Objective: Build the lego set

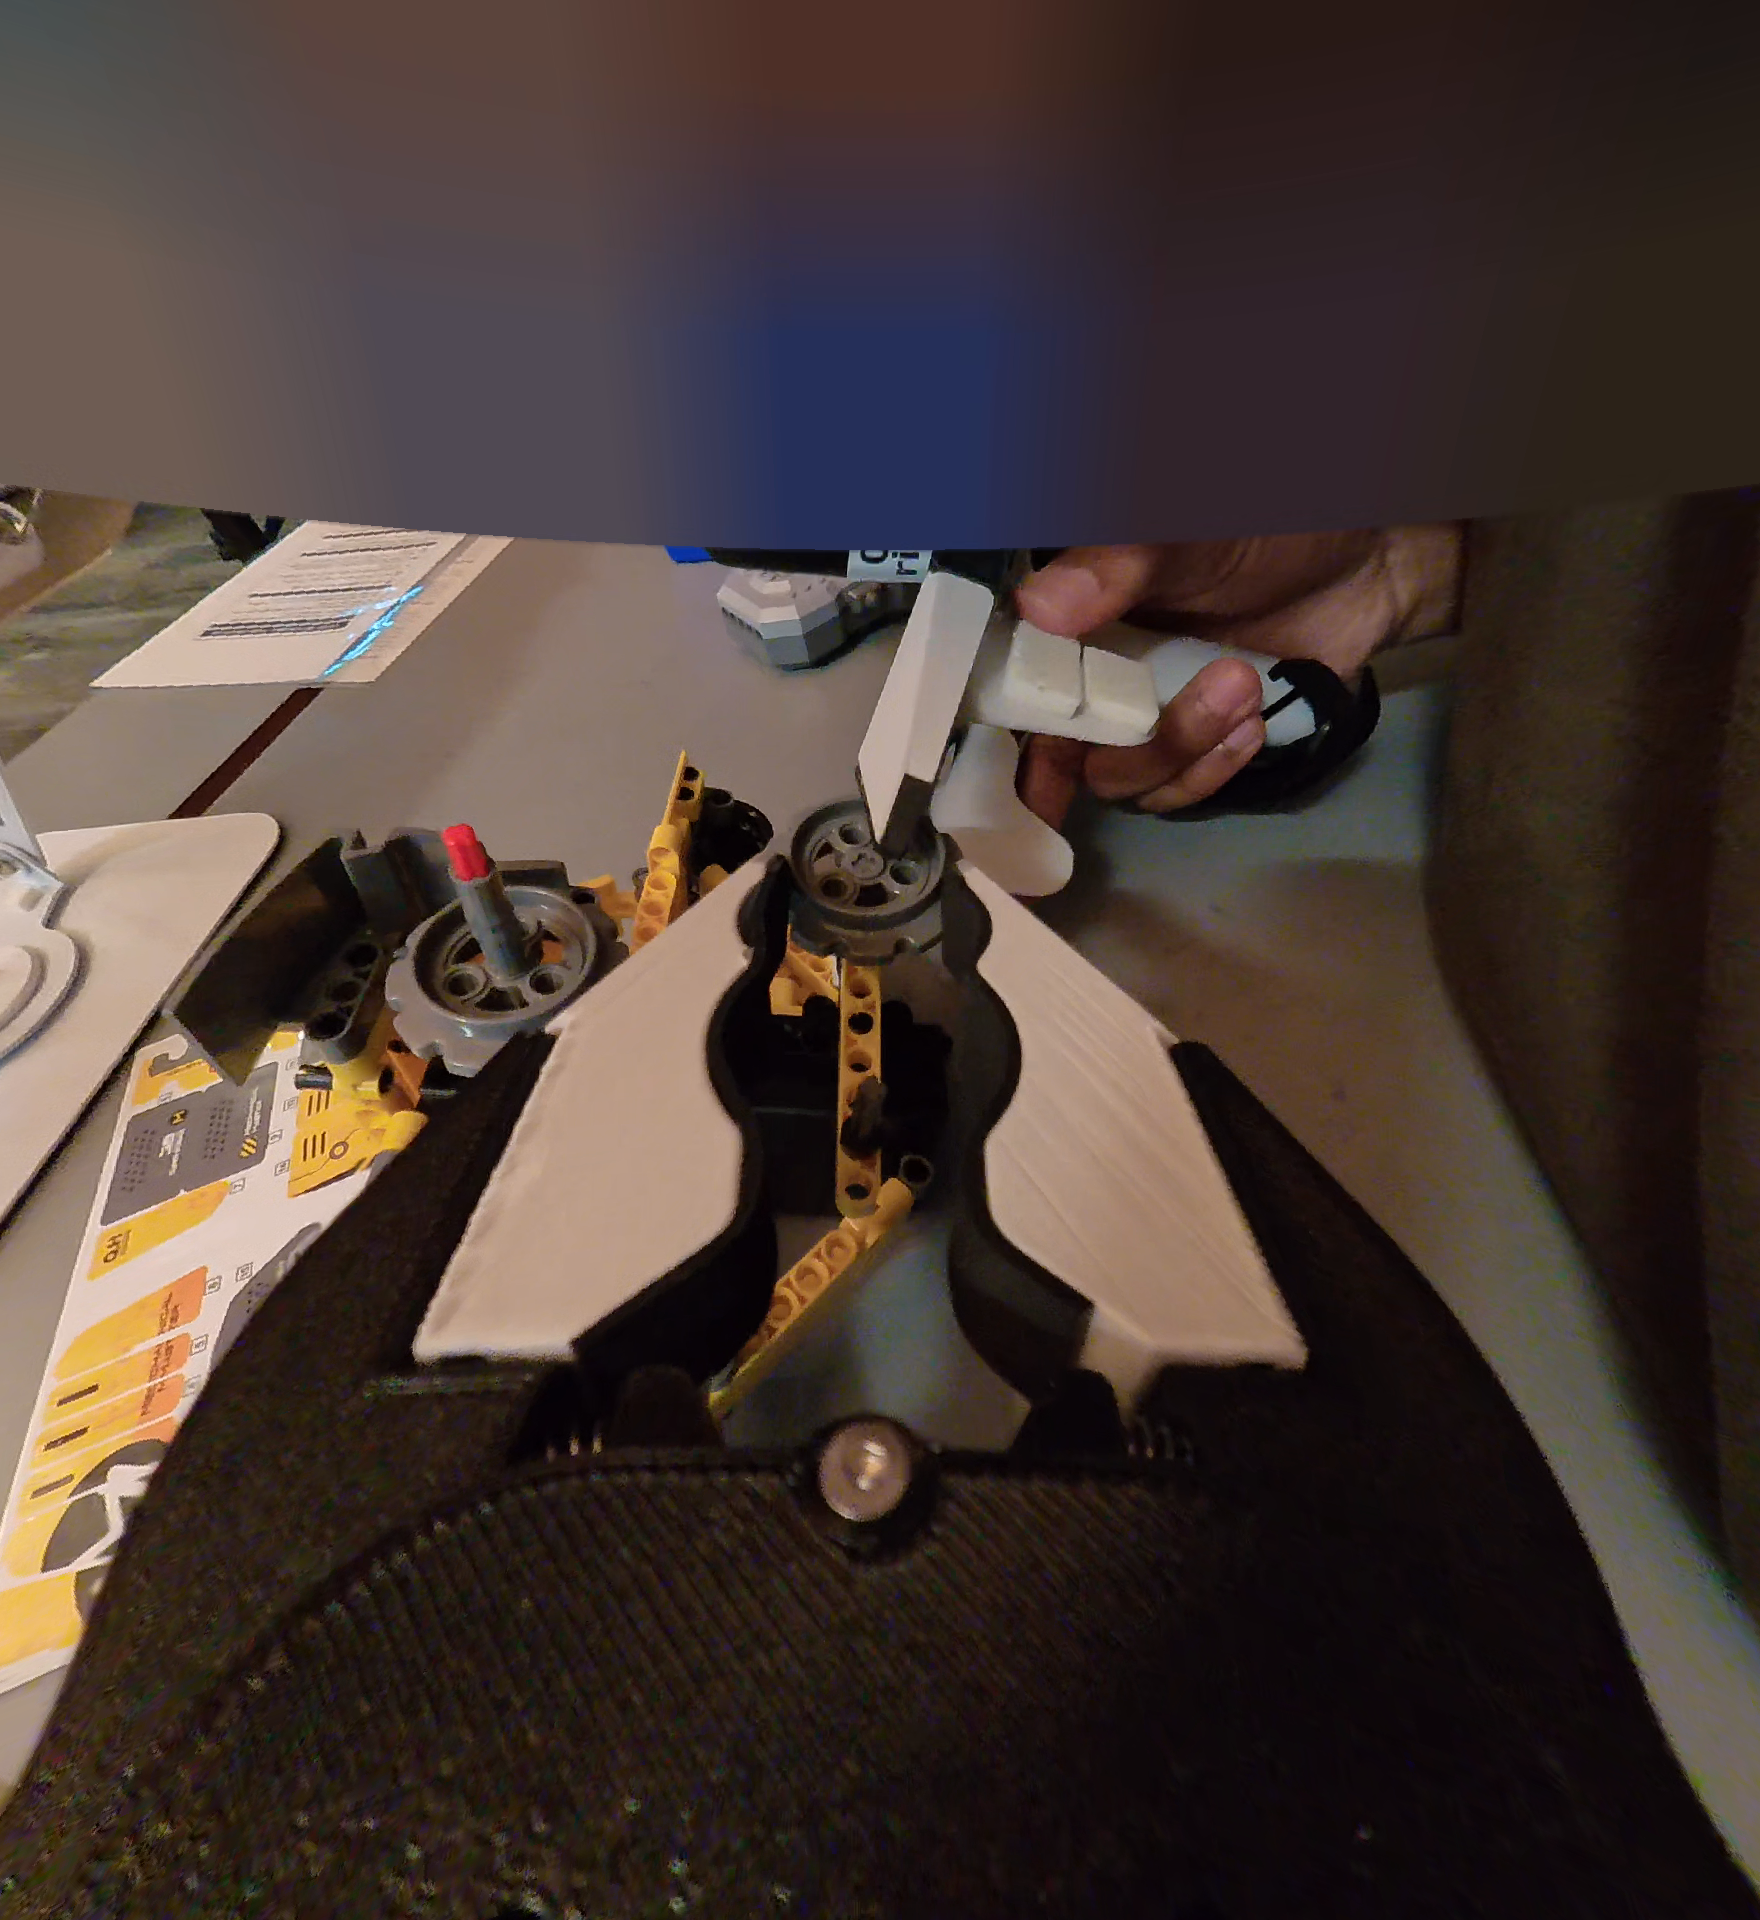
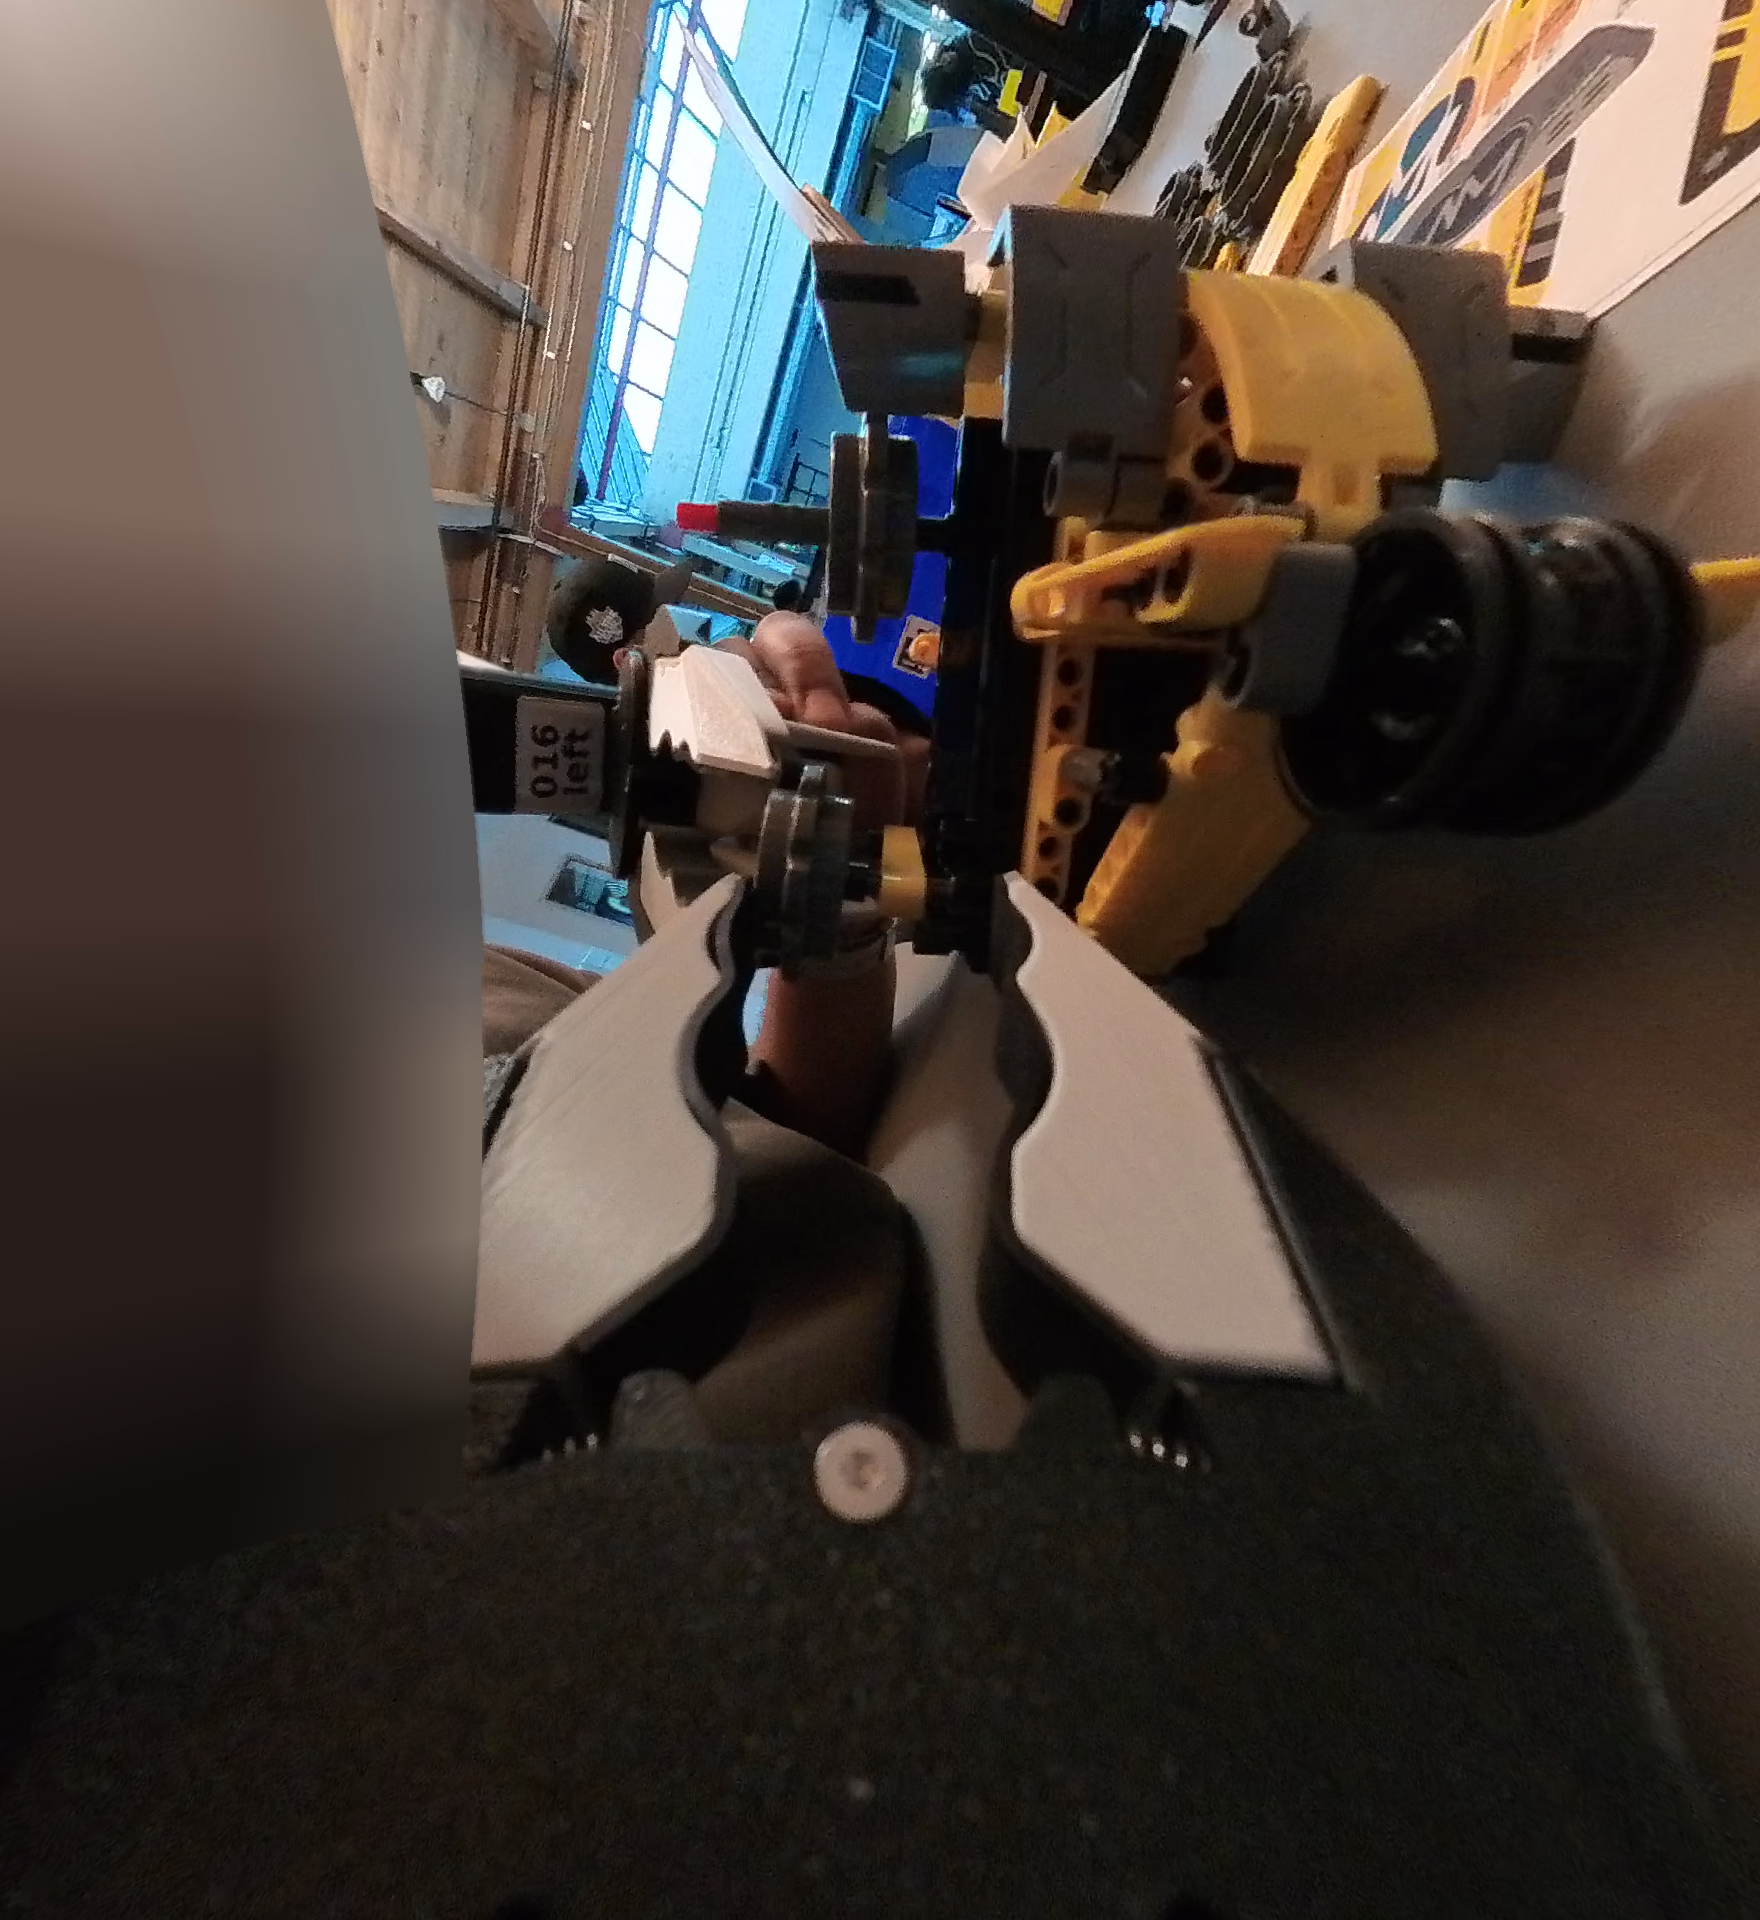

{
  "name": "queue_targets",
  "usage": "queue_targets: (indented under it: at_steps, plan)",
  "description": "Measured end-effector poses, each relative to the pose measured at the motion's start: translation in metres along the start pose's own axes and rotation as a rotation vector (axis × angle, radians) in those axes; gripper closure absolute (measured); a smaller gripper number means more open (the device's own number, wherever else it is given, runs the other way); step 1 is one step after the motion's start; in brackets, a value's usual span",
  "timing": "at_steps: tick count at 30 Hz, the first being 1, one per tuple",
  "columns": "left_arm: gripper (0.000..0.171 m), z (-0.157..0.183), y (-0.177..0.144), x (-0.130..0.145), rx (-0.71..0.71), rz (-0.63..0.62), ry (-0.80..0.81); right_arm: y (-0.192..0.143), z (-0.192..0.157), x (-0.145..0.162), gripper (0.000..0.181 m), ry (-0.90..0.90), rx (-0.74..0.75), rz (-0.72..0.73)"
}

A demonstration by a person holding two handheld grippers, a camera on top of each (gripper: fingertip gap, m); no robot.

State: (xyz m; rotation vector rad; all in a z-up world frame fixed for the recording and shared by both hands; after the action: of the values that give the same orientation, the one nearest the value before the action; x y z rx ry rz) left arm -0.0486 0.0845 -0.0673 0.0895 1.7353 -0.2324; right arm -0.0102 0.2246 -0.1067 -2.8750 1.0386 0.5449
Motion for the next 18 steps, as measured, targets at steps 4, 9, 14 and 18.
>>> queue_targets:
  at_steps: [4, 9, 14, 18]
  plan:
    - [0.144, -0.0009, -0.0007, 0.0008, 0.001, 0.015, -0.020, 0.0005, 0.0002, -0.0006, 0.134, 0.011, -0.002, -0.004]
    - [0.144, -0.0006, 0.0005, 0.0013, -0.004, 0.008, -0.020, -0.0001, 0.0006, -0.0005, 0.140, 0.021, 0.000, 0.002]
    - [0.143, -0.0009, 0.0000, 0.0039, -0.007, -0.001, -0.029, 0.0004, 0.0009, -0.0001, 0.141, 0.010, 0.013, 0.013]
    - [0.143, -0.0009, -0.0006, 0.0030, -0.008, -0.010, -0.018, 0.0016, -0.0004, -0.0007, 0.146, -0.009, 0.021, 0.000]
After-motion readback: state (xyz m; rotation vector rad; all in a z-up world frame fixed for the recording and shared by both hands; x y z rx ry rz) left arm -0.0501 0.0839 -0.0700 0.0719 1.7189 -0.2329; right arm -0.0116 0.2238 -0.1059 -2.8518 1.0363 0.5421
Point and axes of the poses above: each gripper's, where its closed fingertips meet, y out along the fingers, x out of its underside, z = x × y across the jaws, the point moved 8 cm from there along -y, back along the fingers, and after that the axes turned 12 degrees about z, right-handed, at the moved point
